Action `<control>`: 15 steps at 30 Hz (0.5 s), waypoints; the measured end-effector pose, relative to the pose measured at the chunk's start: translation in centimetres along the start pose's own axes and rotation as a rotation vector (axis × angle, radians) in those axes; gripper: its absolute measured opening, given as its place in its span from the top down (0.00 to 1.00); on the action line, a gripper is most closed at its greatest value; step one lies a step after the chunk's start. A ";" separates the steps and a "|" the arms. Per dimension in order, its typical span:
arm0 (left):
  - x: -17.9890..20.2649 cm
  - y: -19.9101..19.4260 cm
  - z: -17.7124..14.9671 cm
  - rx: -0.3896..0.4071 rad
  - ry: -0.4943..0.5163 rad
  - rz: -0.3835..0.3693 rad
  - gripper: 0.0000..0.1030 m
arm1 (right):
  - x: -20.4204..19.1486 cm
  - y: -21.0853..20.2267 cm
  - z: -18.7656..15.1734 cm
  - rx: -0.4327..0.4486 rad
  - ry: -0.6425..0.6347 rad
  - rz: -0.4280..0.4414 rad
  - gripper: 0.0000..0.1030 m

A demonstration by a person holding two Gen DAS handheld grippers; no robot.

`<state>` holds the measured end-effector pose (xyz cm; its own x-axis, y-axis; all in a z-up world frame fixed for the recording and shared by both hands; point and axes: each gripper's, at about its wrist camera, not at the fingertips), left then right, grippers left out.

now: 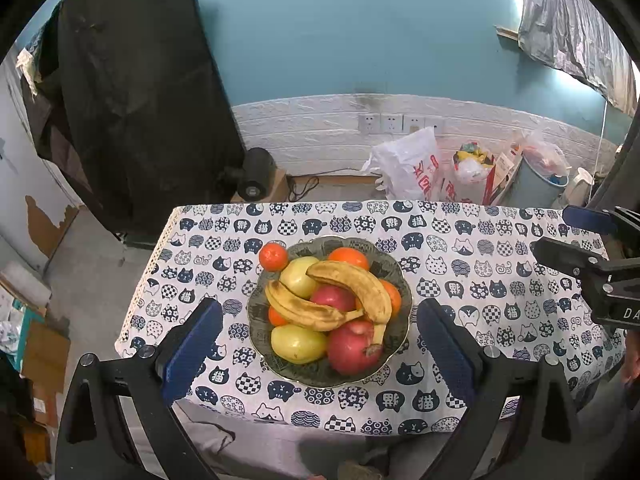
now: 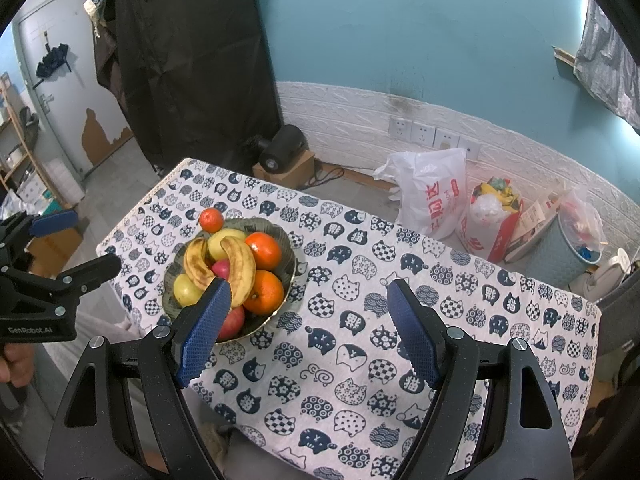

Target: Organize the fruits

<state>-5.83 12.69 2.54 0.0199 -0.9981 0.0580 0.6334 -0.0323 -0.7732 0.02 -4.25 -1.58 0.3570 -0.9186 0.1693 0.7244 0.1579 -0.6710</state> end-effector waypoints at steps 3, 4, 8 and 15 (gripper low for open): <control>0.0 0.0 0.0 -0.001 0.000 0.000 0.04 | 0.0 0.0 0.0 0.000 0.000 -0.001 0.23; 0.0 0.0 0.0 0.000 0.000 0.001 0.04 | 0.0 0.0 0.0 -0.001 0.001 -0.001 0.23; 0.0 0.0 0.0 0.000 0.000 0.000 0.04 | -0.1 0.0 0.0 0.000 0.000 -0.001 0.23; 0.0 0.0 0.0 -0.001 0.000 -0.002 0.04 | -0.1 0.0 0.1 -0.002 0.000 -0.001 0.23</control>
<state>-5.83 12.73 2.48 0.0186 -0.9980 0.0597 0.6327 -0.0345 -0.7736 0.05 -4.14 -1.57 0.3559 -0.9189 0.1702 0.7239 0.1559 -0.6720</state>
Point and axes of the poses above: each gripper's, at about its wrist camera, not at the fingertips, and y roughly the way its jaws point, x to its right, z to its top, and after that the axes turned 14 degrees about -z, right-handed
